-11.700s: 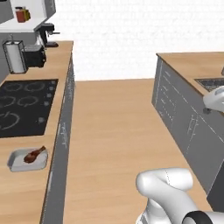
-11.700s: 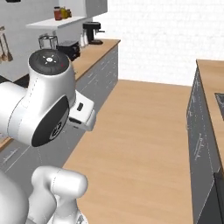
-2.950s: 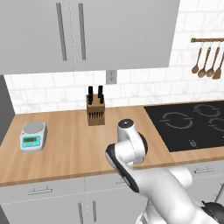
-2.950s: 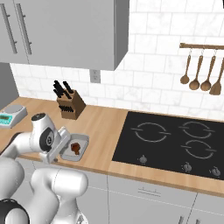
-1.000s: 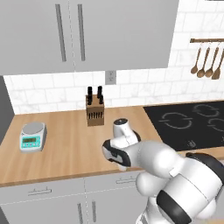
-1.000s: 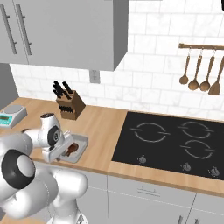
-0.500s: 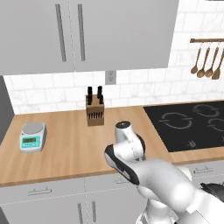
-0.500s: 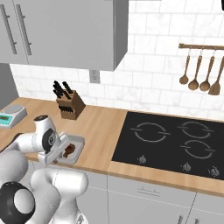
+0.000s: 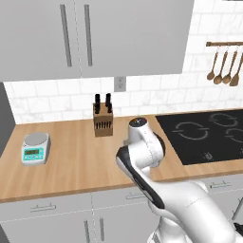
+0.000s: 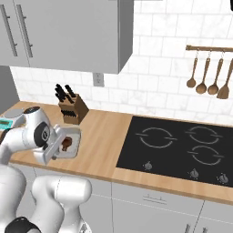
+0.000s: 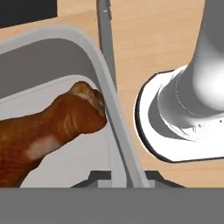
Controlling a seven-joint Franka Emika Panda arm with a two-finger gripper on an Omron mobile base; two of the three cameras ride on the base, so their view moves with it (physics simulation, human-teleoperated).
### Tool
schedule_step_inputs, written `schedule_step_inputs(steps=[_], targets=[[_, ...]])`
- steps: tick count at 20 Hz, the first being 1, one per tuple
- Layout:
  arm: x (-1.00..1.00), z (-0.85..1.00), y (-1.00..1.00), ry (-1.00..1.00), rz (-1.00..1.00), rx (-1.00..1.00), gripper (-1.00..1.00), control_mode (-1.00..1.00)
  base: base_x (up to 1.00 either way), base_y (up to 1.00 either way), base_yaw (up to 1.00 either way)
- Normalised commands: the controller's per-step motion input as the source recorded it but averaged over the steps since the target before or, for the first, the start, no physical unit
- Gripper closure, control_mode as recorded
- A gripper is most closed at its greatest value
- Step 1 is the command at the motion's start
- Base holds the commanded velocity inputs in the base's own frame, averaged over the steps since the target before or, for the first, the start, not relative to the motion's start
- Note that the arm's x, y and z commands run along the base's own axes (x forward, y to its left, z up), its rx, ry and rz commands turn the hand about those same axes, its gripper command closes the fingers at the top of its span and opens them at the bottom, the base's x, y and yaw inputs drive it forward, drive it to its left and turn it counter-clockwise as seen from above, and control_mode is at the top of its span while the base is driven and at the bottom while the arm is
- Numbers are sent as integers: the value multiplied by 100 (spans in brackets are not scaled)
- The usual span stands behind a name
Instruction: Take the meat container that has the chicken drumstick and place it on the second highest rack of the freezer. Then take the vegetable container that has the carrot and lemon and place it on the highest rack of the freezer.
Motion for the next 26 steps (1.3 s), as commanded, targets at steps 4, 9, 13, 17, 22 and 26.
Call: schedule_step_inputs(steps=[4, 9, 13, 17, 22, 26], targets=[[-28, 100, 0, 0, 30, 0, 100, -100, 0, 0, 0], [-50, 100, -3, -4, 34, 0, 100, -100, 0, 0, 0], [-62, 97, -16, -3, 36, 3, 100, -100, 0, 0, 0], [-63, 88, -27, -4, 43, 8, 100, -100, 0, 0, 0], [-73, 71, -28, -9, 49, 1, 100, -100, 0, 0, 0], [-85, 51, -33, -21, 50, 0, 100, -100, 0, 0, 0]])
